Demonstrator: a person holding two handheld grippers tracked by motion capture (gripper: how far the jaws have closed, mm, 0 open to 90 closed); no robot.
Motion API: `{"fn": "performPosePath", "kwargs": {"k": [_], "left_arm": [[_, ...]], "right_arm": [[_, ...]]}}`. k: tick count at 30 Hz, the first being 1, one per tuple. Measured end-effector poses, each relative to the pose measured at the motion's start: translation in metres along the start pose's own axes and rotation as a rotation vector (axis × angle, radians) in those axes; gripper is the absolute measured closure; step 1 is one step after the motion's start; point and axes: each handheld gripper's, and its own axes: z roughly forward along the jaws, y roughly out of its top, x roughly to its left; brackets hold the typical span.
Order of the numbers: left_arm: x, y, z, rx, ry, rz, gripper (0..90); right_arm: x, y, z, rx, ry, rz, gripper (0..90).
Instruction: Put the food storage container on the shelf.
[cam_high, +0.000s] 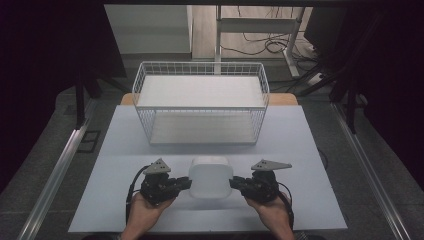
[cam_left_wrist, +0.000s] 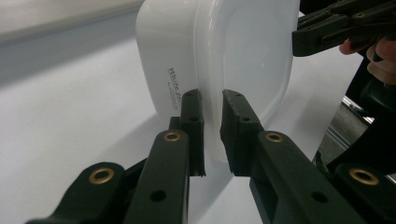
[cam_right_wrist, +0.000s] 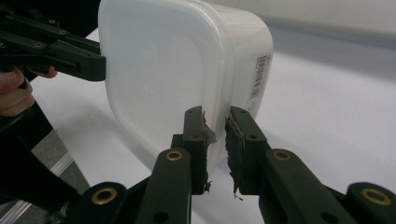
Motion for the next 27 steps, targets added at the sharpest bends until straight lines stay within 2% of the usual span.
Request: {"fn": "performPosePath", "kwargs": {"k": [3, 8, 11, 16, 27], "left_arm": [[0.004, 0.007, -0.006, -0.013, 0.001, 0.0, 80.2], [0.009, 0.025, -0.02, -0.044, 0.019, 0.023, 80.2], [0.01, 0.035, -0.026, -0.061, 0.029, 0.032, 80.3], [0.016, 0.048, -0.029, -0.082, 0.026, 0.023, 80.3], [0.022, 0.072, -0.031, -0.101, 0.028, 0.023, 80.1]], "right_arm": [[0.0, 0.009, 0.001, -0.019, 0.006, -0.012, 77.8], [0.004, 0.029, -0.001, -0.059, 0.02, -0.042, 78.1], [0.007, 0.047, -0.004, -0.086, 0.015, -0.067, 78.2], [0.006, 0.061, -0.006, -0.105, 0.012, -0.087, 78.3], [0.001, 0.088, -0.011, -0.125, 0.014, -0.083, 78.6]]}}
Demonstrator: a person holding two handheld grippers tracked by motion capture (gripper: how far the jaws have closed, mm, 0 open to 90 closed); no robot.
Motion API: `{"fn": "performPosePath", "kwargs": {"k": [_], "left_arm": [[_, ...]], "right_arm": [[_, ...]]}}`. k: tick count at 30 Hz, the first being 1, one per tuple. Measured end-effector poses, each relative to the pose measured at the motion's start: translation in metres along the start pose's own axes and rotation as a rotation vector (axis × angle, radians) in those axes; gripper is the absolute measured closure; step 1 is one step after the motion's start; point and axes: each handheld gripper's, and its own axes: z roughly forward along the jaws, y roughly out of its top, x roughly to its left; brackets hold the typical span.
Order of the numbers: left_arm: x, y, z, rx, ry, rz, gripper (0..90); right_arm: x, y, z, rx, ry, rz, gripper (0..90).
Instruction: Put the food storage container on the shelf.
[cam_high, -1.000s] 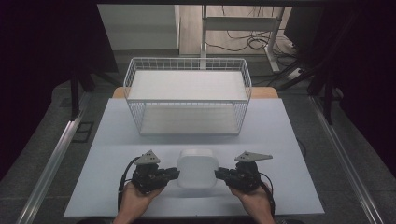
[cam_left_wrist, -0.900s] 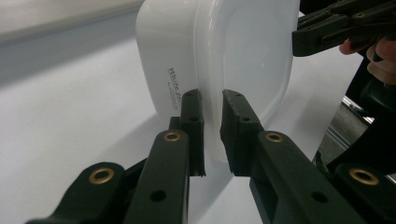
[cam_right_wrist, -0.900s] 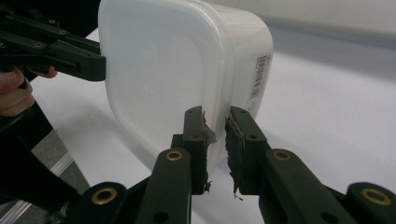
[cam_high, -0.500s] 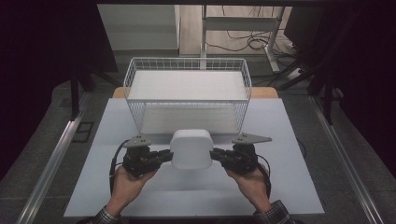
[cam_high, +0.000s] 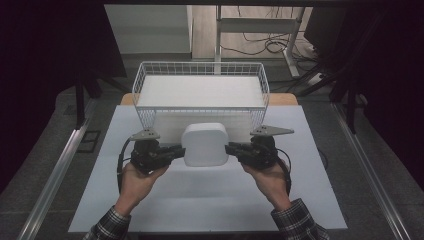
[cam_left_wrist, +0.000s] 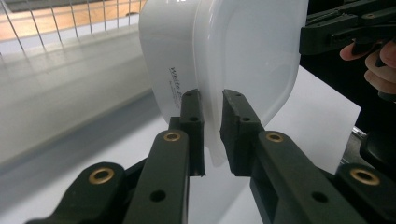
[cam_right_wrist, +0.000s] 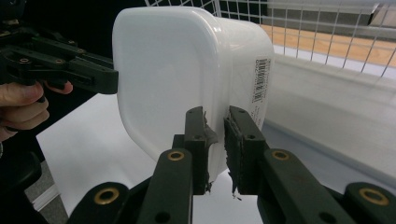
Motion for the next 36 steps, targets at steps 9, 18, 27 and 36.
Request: {"fn": "performPosePath", "kwargs": {"k": [9, 18, 27, 36], "left_arm": [[0.003, 0.03, -0.008, -0.022, 0.023, 0.025, 80.0], [0.011, 0.059, -0.019, -0.063, 0.024, 0.02, 80.0], [0.023, 0.09, -0.026, -0.083, 0.019, 0.015, 80.0], [0.035, 0.117, -0.023, -0.09, 0.023, -0.012, 79.6]], "right_arm": [[-0.004, 0.026, -0.002, -0.037, -0.002, -0.007, 78.6], [-0.004, 0.059, -0.002, -0.067, -0.006, -0.026, 78.6], [-0.009, 0.091, 0.001, -0.096, -0.009, -0.031, 78.5], [-0.02, 0.119, 0.007, -0.103, -0.018, -0.001, 78.3]]}}
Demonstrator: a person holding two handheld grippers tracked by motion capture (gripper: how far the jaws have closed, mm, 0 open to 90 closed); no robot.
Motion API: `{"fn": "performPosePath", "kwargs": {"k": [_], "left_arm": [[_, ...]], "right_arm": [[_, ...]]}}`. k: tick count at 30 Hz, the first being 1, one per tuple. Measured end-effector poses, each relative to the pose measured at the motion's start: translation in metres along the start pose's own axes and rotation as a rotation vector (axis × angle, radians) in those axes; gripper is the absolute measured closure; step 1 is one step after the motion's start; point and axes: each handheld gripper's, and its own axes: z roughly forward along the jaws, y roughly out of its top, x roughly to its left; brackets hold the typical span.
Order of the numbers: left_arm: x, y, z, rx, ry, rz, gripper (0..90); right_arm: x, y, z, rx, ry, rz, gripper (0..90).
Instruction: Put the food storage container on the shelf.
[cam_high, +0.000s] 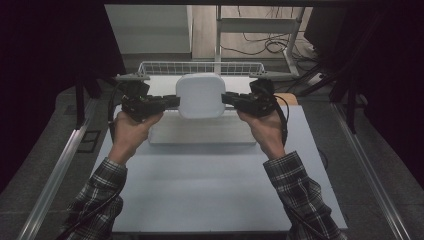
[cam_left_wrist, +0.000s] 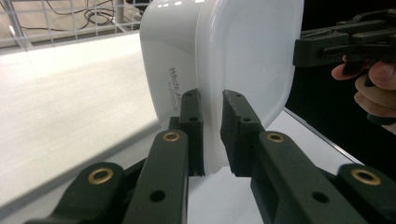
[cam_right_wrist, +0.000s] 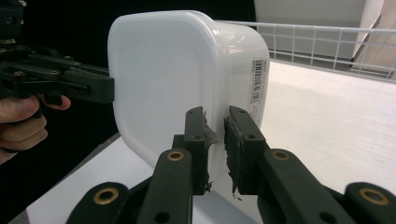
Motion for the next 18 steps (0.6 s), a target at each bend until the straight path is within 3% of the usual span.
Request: {"fn": "performPosePath", "kwargs": {"k": [7, 18], "left_arm": [[0.01, 0.013, 0.008, 0.017, 0.016, -0.02, 79.1], [0.022, 0.019, 0.021, 0.033, 0.032, -0.041, 76.7]], "right_arm": [[-0.01, 0.012, 0.011, 0.012, -0.011, 0.029, 77.9], [-0.021, 0.019, 0.028, 0.047, -0.027, 0.063, 76.8]]}}
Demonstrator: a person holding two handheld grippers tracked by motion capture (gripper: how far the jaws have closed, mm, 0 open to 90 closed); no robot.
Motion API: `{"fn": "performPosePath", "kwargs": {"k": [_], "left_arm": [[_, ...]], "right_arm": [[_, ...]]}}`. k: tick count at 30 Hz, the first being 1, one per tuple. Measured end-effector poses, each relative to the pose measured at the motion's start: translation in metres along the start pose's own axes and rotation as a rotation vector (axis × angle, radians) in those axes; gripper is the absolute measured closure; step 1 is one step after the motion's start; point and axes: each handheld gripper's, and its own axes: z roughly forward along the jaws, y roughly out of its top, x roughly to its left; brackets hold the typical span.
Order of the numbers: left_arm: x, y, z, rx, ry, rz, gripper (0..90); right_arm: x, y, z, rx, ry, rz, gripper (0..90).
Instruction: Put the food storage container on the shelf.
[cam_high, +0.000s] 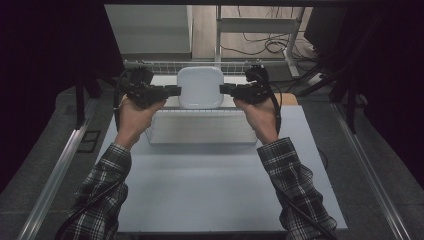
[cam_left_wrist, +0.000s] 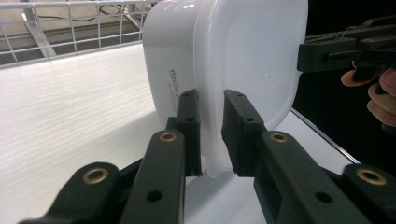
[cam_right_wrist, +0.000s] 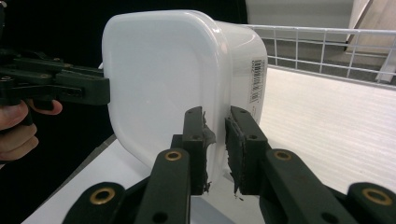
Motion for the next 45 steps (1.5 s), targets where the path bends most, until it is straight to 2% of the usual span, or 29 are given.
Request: {"fn": "performPosePath", "kwargs": {"k": [8, 12, 17, 24, 29, 36, 39, 43, 45], "left_arm": [[0.002, 0.002, 0.007, -0.011, -0.011, -0.016, 69.8], [0.005, 0.003, 0.008, -0.013, -0.018, -0.021, 67.4], [0.01, 0.003, 0.012, -0.028, -0.034, -0.048, 63.2], [0.015, 0.004, 0.02, -0.023, -0.014, -0.065, 67.6], [0.016, 0.006, 0.022, -0.028, -0.015, -0.077, 67.7], [0.017, 0.008, 0.027, -0.034, 0.014, -0.082, 61.2], [0.018, 0.011, 0.029, -0.037, 0.049, -0.075, 57.9], [0.017, 0.016, 0.033, -0.035, 0.093, -0.055, 58.0], [0.018, 0.018, 0.035, -0.038, 0.107, -0.059, 57.4]], "right_arm": [[-0.008, 0.002, 0.007, 0.017, -0.008, 0.03, 74.7], [-0.007, 0.004, 0.008, 0.018, -0.006, 0.031, 70.9], [-0.005, 0.007, 0.012, 0.014, -0.018, 0.021, 67.2], [-0.007, 0.011, 0.018, 0.028, -0.048, 0.01, 65.5], [-0.011, 0.012, 0.022, 0.026, -0.048, 0.028, 62.7], [-0.013, 0.011, 0.028, 0.039, -0.061, 0.035, 57.5], [-0.013, 0.011, 0.03, 0.039, -0.071, 0.033, 56.9], [-0.014, 0.013, 0.032, 0.028, -0.086, 0.032, 56.0], [-0.015, 0.013, 0.033, 0.02, -0.094, 0.031, 54.8]]}}
